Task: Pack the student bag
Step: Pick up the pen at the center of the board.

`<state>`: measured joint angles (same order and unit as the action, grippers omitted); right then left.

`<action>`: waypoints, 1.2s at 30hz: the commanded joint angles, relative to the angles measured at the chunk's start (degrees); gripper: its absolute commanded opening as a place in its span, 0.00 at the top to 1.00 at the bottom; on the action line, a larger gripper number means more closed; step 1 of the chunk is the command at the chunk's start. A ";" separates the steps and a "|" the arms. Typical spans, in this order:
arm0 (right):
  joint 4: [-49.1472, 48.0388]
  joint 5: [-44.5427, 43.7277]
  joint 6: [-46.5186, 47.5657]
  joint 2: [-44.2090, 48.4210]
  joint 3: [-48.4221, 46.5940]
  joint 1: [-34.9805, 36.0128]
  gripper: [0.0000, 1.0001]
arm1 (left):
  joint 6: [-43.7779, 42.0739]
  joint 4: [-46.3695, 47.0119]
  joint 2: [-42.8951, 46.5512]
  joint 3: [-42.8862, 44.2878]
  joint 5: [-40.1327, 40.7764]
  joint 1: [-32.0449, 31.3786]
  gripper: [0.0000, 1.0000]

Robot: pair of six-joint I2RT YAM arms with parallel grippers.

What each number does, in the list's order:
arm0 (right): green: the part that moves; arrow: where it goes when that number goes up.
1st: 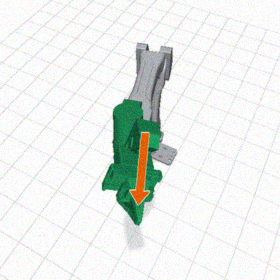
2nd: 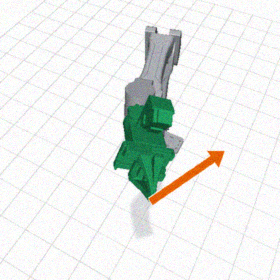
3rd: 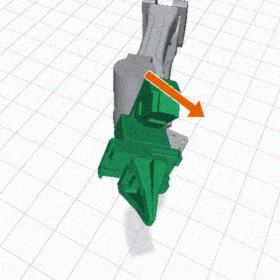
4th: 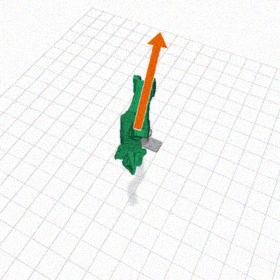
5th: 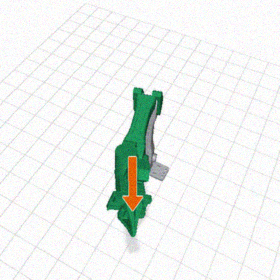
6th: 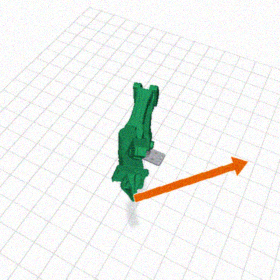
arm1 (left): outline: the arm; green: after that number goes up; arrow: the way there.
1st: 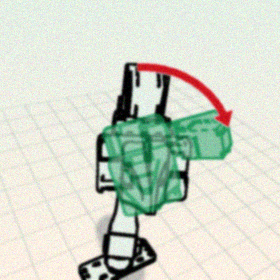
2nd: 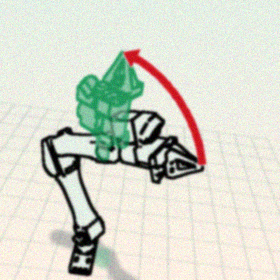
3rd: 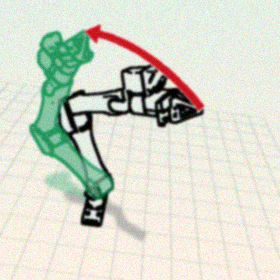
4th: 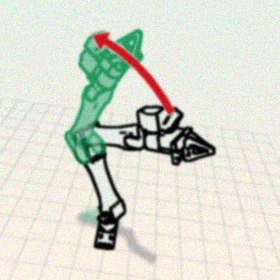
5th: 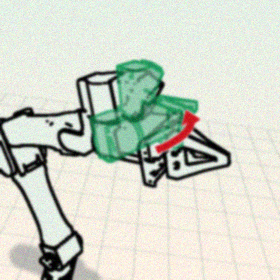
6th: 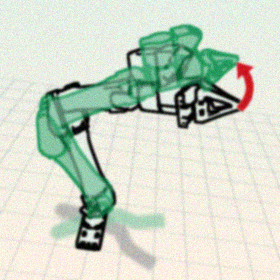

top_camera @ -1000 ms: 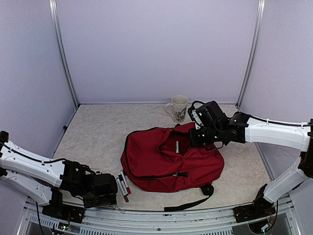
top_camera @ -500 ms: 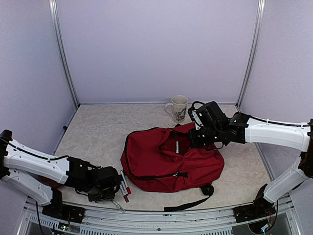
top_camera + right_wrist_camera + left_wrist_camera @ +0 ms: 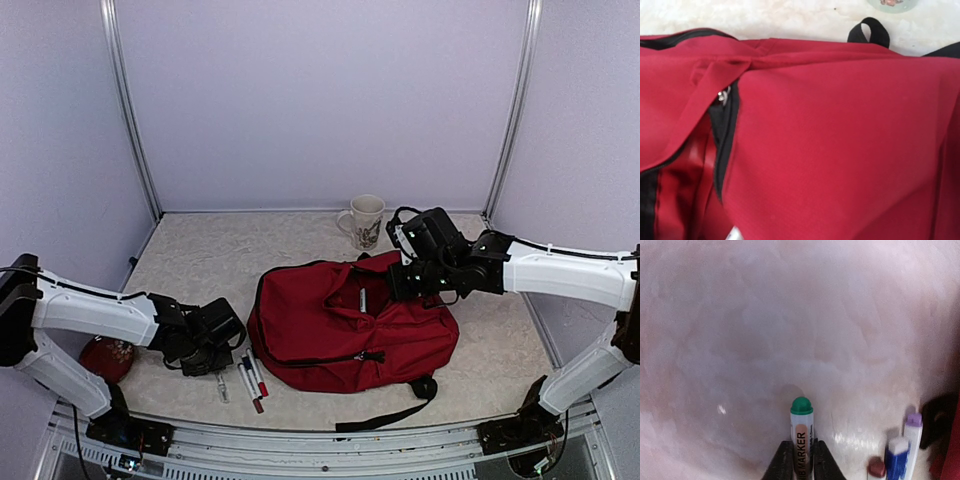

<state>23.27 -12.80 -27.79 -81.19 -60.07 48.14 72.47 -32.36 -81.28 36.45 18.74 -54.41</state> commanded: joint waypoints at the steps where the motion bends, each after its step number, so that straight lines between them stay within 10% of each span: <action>1: -0.65 -1.20 -0.20 1.83 0.51 -0.84 1.00 | -13.72 2.59 -3.40 1.11 2.36 7.89 0.76; 8: -0.73 -1.51 -0.24 2.03 1.18 -0.81 1.00 | -15.16 0.85 -2.05 0.90 0.54 9.68 0.52; 19: -1.64 -0.96 -0.33 1.31 1.30 -0.87 1.00 | -6.23 -2.45 3.02 -4.51 -2.91 0.11 0.51; 30: -1.41 -1.08 -0.43 1.88 1.22 -0.88 1.00 | -7.92 0.78 -1.26 -4.65 -3.53 1.55 1.00; 36: -1.03 -1.27 -0.42 2.52 1.30 -0.86 1.00 | -6.94 -3.62 4.78 -1.94 0.11 1.46 1.00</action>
<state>22.94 -12.84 -28.01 -80.86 -59.22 48.14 64.53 -32.45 -78.94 34.20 20.23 -53.21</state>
